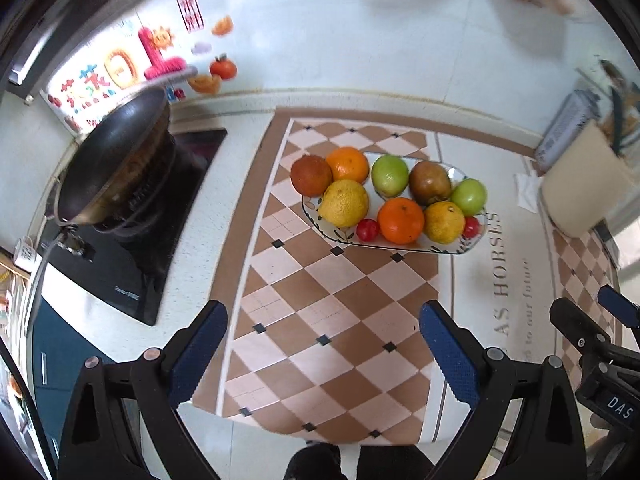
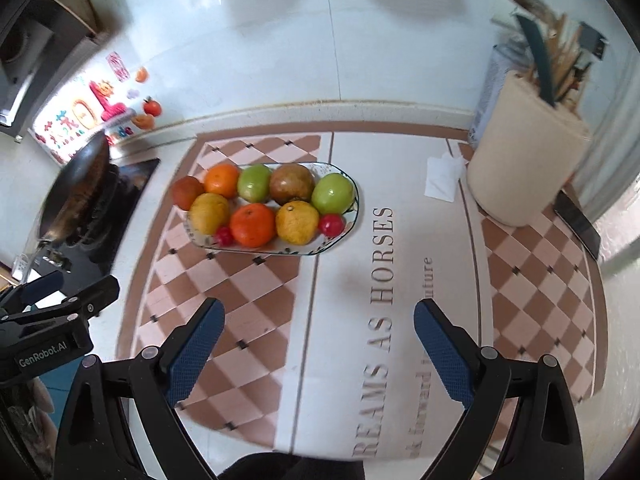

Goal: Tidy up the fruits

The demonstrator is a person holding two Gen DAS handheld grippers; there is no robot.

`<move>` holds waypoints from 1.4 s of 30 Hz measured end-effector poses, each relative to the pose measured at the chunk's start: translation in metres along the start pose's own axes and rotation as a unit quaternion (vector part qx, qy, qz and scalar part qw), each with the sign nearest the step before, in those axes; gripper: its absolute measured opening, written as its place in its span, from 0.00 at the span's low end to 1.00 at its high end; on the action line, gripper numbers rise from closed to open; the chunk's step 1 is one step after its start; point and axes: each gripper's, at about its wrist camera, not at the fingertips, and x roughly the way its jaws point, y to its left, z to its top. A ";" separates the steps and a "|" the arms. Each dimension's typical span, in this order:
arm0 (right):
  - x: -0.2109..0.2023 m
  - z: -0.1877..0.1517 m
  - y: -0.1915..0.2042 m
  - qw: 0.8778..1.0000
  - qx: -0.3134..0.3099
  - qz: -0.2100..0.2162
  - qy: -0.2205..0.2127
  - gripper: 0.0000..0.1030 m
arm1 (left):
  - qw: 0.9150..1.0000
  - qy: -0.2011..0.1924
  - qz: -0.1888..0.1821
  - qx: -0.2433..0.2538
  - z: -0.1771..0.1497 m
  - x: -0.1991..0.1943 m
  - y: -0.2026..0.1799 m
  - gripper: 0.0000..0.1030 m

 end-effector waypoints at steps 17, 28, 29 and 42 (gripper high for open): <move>-0.195 -0.115 0.051 0.993 0.023 -0.021 -0.112 0.96 | 0.992 -0.106 -0.047 0.045 -0.093 -0.158 0.036 0.95; -0.259 -0.142 0.056 0.989 0.011 0.000 -0.146 0.97 | 0.986 -0.154 -0.048 0.036 -0.122 -0.218 0.040 0.95; -0.262 -0.142 0.055 0.989 0.008 -0.001 -0.149 0.97 | 0.986 -0.155 -0.048 0.035 -0.123 -0.220 0.039 0.95; -0.250 -0.123 0.045 0.990 0.000 0.001 -0.143 0.97 | 0.988 -0.150 -0.040 0.011 -0.121 -0.209 0.036 0.95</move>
